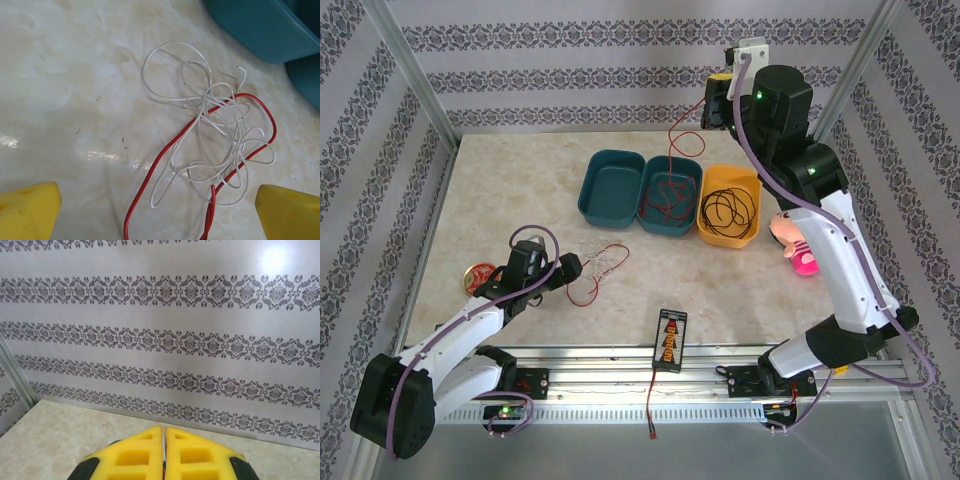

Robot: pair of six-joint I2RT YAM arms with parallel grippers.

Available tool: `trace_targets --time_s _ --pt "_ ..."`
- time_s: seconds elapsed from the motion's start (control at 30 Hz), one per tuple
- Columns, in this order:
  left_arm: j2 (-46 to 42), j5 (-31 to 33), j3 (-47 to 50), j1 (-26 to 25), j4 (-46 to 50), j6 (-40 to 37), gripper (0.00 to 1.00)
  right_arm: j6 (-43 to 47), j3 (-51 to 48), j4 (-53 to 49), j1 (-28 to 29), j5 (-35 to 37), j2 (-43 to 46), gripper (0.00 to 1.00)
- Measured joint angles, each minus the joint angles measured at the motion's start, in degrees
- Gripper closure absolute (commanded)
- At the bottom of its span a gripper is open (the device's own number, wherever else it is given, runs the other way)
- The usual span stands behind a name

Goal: Untangle the cables

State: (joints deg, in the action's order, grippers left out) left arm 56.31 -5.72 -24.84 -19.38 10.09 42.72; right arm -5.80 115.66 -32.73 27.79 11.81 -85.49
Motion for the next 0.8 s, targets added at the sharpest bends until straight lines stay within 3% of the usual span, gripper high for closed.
trace_targets --time_s 0.57,0.8 --pt "-1.31 0.42 0.52 0.35 1.09 -0.02 0.01 -2.97 -0.83 -0.07 -2.86 -4.07 -7.21 1.0" --pt "-1.38 0.42 0.52 0.37 1.31 -0.02 0.01 -4.37 -0.76 -0.22 -4.46 -4.42 -14.78 1.0"
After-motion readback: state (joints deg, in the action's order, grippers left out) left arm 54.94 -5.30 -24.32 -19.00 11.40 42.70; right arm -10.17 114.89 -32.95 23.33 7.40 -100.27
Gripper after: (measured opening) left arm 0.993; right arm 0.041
